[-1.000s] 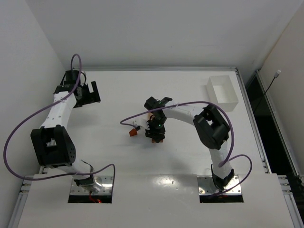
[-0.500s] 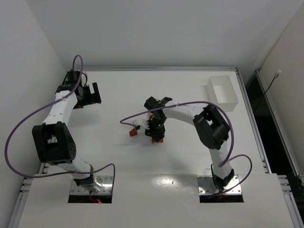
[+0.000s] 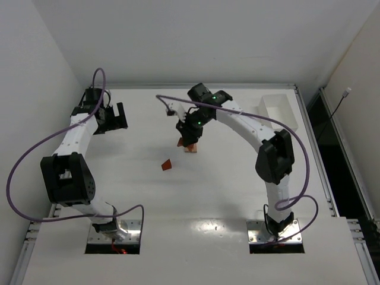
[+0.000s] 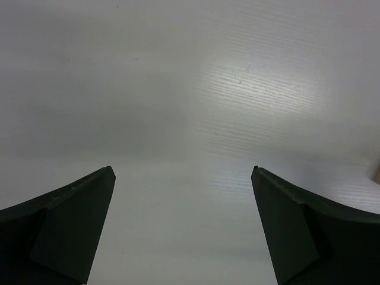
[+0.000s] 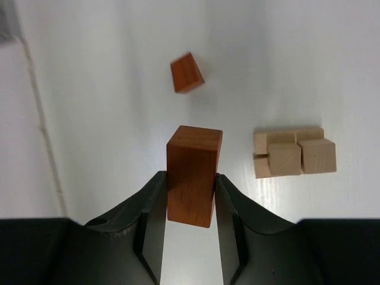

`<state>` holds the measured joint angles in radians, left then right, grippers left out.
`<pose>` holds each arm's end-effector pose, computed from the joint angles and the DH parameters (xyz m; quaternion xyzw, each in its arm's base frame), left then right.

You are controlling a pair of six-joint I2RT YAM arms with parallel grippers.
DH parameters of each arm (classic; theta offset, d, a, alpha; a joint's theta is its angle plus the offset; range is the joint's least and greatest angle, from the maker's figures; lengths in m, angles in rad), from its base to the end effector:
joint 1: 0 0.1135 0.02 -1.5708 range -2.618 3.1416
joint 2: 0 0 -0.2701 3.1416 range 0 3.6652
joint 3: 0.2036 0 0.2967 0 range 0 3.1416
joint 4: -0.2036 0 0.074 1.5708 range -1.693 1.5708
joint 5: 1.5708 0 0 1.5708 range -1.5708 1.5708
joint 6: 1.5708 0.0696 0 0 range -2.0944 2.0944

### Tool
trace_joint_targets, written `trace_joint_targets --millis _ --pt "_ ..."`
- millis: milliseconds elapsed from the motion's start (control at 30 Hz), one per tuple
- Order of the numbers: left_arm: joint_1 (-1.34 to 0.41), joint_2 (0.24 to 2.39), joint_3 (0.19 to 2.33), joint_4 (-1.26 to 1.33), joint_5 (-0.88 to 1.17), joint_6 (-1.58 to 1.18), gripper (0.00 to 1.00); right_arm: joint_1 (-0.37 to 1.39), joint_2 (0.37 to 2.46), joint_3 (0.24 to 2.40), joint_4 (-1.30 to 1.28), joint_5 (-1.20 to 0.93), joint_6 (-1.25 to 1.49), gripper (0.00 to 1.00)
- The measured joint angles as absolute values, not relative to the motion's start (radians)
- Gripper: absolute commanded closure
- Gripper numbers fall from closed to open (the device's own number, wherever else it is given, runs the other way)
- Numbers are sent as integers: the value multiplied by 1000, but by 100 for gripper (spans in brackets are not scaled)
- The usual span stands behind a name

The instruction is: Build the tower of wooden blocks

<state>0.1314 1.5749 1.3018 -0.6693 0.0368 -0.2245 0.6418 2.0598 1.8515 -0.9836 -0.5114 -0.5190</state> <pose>0.3984 0.0501 0.2469 -0.1627 0.9369 -0.0319 0.3079 0.3748 0.3227 0.2254 -0.5609 0.7685 0.2591 0.1666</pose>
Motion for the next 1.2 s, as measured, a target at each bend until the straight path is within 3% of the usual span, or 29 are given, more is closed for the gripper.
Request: trace_joint_targets --millis 267,733,1200 --pt "57 1560 1302 -670 -76 -277 0 578 2004 1854 -950 -627 -108 100" --pt "18 1560 1332 -703 -229 -363 0 516 2098 2045 -910 -215 403 100" --pt "-2 1548 1332 -709 -326 -393 0 531 2107 2050 -973 -23 709 100"
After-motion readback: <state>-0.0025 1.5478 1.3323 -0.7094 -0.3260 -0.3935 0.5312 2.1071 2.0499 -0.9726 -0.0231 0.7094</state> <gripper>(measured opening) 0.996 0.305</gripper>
